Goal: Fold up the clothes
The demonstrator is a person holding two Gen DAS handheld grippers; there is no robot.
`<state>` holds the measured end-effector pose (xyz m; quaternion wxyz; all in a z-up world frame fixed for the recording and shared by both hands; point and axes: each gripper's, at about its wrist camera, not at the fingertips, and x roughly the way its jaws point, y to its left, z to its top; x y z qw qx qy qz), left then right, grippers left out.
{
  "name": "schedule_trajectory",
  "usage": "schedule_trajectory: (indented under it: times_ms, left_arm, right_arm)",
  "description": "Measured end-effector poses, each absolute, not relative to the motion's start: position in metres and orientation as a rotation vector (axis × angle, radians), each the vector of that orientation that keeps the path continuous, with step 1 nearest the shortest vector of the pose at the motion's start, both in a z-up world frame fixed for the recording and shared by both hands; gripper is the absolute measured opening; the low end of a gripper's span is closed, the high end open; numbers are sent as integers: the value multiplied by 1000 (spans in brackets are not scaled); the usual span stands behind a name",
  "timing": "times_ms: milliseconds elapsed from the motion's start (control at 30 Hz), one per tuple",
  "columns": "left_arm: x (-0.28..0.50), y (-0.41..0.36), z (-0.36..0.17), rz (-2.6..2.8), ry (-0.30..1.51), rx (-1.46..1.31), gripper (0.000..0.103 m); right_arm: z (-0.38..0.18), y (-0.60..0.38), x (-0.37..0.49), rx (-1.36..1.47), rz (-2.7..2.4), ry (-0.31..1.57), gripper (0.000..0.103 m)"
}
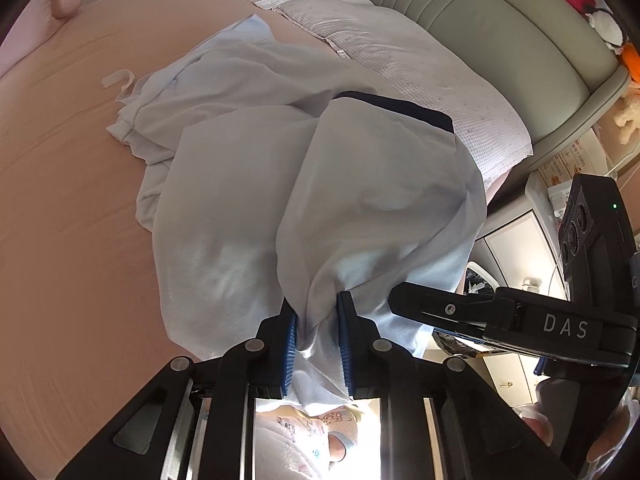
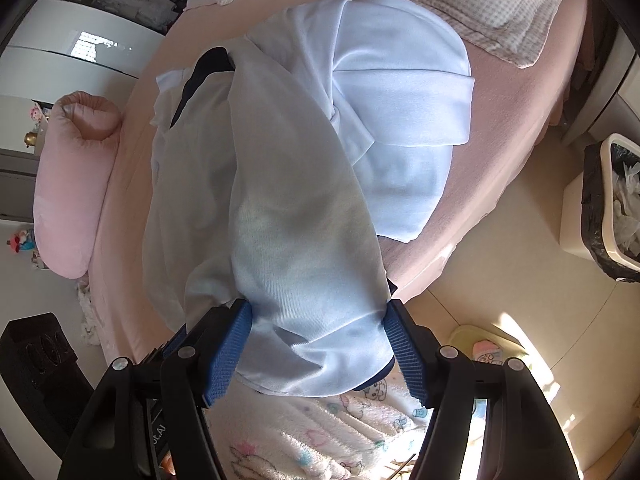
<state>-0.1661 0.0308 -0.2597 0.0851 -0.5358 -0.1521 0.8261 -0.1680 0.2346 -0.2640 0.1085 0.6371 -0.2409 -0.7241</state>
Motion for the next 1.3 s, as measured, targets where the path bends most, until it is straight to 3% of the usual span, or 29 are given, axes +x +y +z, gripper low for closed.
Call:
schedule_trajectory:
  times_ms: [133,300,400,633,667,700,767,1300]
  left_arm:
    - [-163,23,-258,2466,-471,-1591,16]
    - [-159,17,-252,2469,-510,-1605,15]
    - [-152,11,-248,2455,-551,-1606,16]
    - [-142,-11,-228,2433,-617,-1575,23]
    - [-140,-15,-223,2435,-630,-1555,33]
    - [-137,-18,-220,2450,-636,-1547,54]
    - [-133,-22,-215,2501,-634,-1549,76]
    - [-105,-6,-195,2527,-444,-1379,76]
  right_arm:
    - [-261,224,-166,1859,-2176,-648,68]
    - [-268,219,-165,1876,-2148,-694,40]
    - [-258,212,-161,1845,-2160,-631,31]
    - [-226,195,-153,1756,-2153,-586,25]
    - [-221,193,-152,1745,-2147,-583,24]
    - [-217,190,-151,1734,-2140,-580,24]
    - [-207,184,-150,1709,-2122,-579,23]
    - [-169,135,-157,1672,-2109,-505,18]
